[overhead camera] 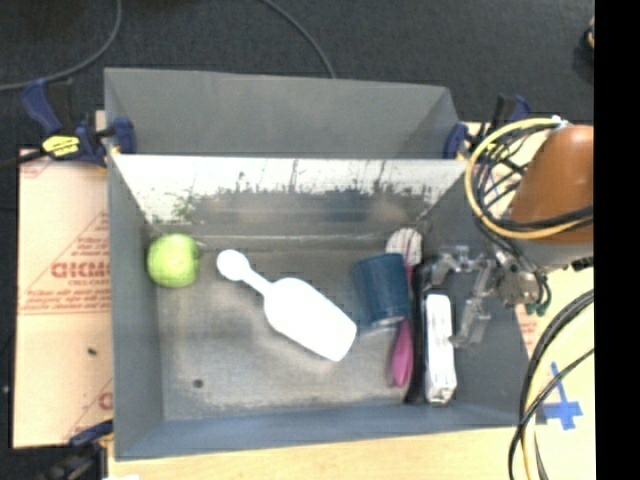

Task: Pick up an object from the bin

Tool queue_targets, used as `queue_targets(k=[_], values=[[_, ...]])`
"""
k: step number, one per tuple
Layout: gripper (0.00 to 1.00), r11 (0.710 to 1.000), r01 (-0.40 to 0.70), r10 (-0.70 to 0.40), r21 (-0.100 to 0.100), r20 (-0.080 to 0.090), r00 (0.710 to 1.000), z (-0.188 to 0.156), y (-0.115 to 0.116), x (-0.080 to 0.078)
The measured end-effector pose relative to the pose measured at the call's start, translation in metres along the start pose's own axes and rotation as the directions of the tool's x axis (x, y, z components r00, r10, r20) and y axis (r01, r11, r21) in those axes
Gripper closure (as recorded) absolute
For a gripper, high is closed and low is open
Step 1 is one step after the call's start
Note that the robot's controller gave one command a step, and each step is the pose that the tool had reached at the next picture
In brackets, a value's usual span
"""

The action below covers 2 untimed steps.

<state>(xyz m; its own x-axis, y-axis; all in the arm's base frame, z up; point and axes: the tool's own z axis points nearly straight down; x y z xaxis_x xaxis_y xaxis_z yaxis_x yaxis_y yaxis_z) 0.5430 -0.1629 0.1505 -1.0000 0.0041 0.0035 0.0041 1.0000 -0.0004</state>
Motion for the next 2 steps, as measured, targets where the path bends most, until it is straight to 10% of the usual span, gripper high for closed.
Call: queue_targets(k=[1,2], values=[[0.00,1.000,0.006,-0.006,0.002,0.007,1.000,-0.005,0.001,-0.002],[0.00,0.761,0.649,-0.649,0.006,-0.001,0.761,0.072,0.017,-0.002]])
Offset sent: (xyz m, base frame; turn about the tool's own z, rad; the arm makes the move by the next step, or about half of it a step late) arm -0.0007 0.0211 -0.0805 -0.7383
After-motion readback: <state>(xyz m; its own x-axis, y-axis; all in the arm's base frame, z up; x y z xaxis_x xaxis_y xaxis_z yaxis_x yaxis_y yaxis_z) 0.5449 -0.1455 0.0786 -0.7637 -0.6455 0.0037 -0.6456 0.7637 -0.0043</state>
